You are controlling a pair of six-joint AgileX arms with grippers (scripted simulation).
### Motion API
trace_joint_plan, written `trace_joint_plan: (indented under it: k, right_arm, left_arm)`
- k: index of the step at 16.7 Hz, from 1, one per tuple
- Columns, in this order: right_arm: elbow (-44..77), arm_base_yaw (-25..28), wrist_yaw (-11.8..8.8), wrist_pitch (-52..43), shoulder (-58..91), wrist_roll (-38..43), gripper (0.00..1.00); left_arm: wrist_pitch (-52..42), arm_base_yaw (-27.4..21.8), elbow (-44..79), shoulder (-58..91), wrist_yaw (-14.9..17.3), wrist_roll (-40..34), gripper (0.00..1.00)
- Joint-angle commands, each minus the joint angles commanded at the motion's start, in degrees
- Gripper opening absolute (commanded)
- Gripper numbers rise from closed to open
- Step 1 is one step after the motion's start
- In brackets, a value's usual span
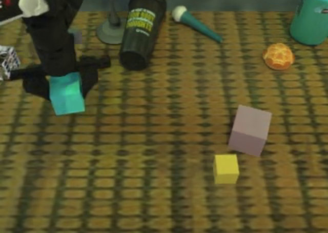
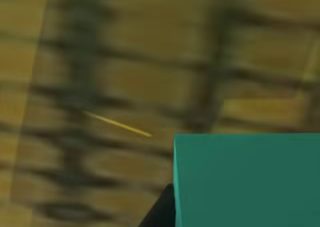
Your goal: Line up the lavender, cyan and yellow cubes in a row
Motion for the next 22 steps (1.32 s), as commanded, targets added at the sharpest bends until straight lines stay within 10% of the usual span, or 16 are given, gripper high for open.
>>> trace_joint_plan:
  k: [10,22]
  right_arm:
    - [0.00,0.00,0.00,0.00,0.00,0.00,1.00]
    - [0.00,0.00,0.00,0.00,0.00,0.00,1.00]
  left_arm:
    - [-3.29,-32.63,3.14,-0.58,-0.35,-23.52,0.00]
    - [4.19,-34.37,-2.23,1.52,-0.12,-24.73,0.00]
